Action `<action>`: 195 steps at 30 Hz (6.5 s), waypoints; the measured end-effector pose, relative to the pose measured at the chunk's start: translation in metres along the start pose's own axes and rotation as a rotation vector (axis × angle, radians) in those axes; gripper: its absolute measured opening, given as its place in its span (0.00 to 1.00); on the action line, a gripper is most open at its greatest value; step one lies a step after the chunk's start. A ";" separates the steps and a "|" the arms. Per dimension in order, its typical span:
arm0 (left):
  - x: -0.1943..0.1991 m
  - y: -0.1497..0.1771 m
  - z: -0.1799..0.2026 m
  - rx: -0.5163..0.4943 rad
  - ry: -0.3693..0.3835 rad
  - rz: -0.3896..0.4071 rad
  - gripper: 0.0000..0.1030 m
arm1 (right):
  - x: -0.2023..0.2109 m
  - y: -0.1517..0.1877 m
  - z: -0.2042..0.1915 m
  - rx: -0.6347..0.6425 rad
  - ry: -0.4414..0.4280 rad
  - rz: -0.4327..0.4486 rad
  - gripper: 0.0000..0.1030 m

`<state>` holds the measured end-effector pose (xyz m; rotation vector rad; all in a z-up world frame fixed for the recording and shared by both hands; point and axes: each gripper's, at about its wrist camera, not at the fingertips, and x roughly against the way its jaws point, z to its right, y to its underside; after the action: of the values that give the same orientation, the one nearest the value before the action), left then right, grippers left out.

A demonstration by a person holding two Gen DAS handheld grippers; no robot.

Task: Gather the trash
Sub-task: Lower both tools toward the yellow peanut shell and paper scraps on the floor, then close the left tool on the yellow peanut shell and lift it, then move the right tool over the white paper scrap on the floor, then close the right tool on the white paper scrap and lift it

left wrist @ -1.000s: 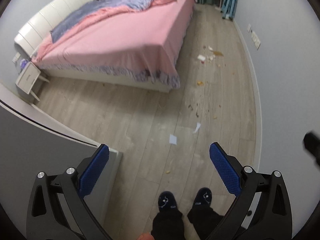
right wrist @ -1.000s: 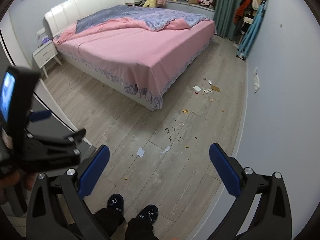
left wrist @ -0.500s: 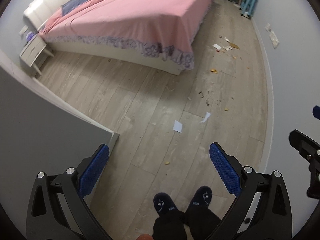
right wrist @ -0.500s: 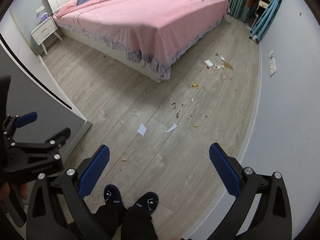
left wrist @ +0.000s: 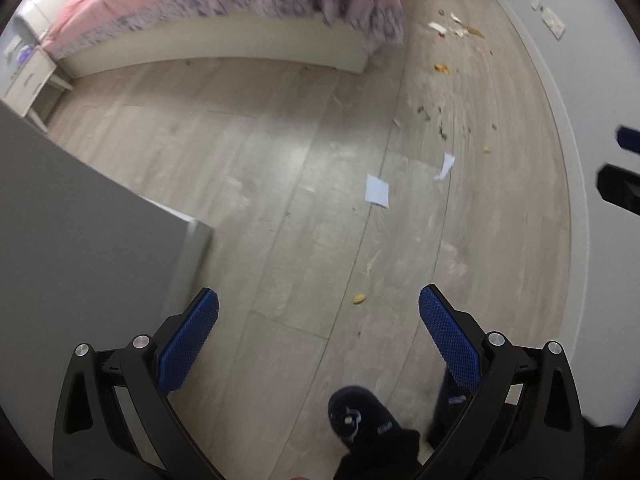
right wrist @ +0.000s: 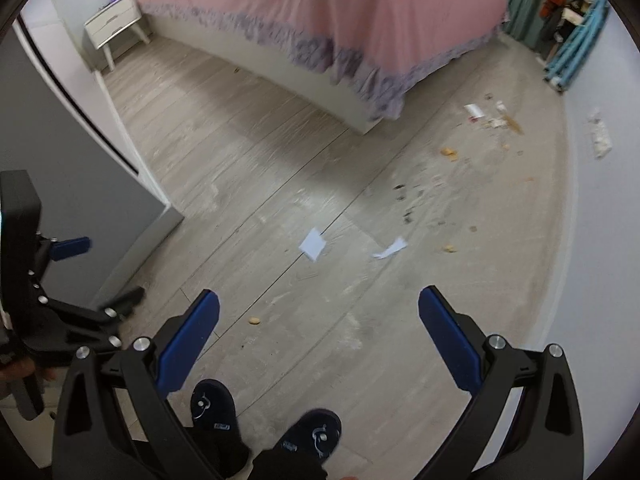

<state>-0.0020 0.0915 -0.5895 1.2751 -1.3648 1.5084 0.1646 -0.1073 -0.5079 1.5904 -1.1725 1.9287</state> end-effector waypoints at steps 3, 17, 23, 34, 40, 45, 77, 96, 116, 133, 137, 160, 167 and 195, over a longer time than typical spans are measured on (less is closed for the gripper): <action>-0.051 0.015 0.014 -0.022 0.036 0.016 0.95 | -0.051 0.015 -0.003 0.058 -0.017 0.004 0.94; -0.214 0.073 0.041 -0.216 0.073 0.039 0.95 | -0.209 0.063 -0.008 0.221 -0.129 0.006 0.94; -0.249 0.088 0.044 -0.276 0.104 0.087 0.94 | -0.253 0.078 -0.020 0.306 -0.198 0.025 0.94; -0.295 0.113 0.053 -0.358 0.156 0.103 0.76 | -0.309 0.099 -0.041 0.457 -0.274 0.044 0.94; -0.306 0.124 0.061 -0.403 0.190 0.095 0.58 | -0.317 0.104 -0.047 0.458 -0.297 0.034 0.94; -0.310 0.126 0.059 -0.380 0.194 0.085 0.54 | -0.320 0.104 -0.055 0.472 -0.328 0.034 0.94; -0.306 0.147 0.069 -0.395 0.169 0.142 0.16 | -0.324 0.111 -0.067 0.506 -0.316 0.039 0.94; -0.272 0.081 0.040 -0.300 0.136 0.214 0.16 | -0.315 0.067 -0.017 0.244 -0.206 0.098 0.94; -0.306 -0.027 0.016 -0.237 0.103 0.282 0.16 | -0.358 -0.002 -0.008 0.188 -0.128 0.145 0.94; -0.326 -0.057 0.023 -0.232 0.099 0.290 0.16 | -0.385 -0.014 0.007 0.116 -0.096 0.130 0.94; -0.332 -0.056 0.021 -0.227 0.086 0.286 0.16 | -0.395 -0.011 0.007 0.119 -0.092 0.121 0.94; -0.350 -0.054 0.002 -0.193 0.094 0.268 0.16 | -0.432 -0.006 0.005 0.104 -0.064 0.057 0.92; -0.356 -0.051 0.005 -0.206 0.109 0.261 0.16 | -0.428 -0.009 0.002 0.125 -0.069 0.074 0.70; -0.350 -0.050 0.008 -0.208 0.123 0.288 0.17 | -0.413 -0.008 -0.005 0.165 -0.143 0.069 0.06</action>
<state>0.1335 0.1274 -0.9147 0.8713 -1.6271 1.5578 0.2863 -0.0112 -0.8910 1.8223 -1.1631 2.0305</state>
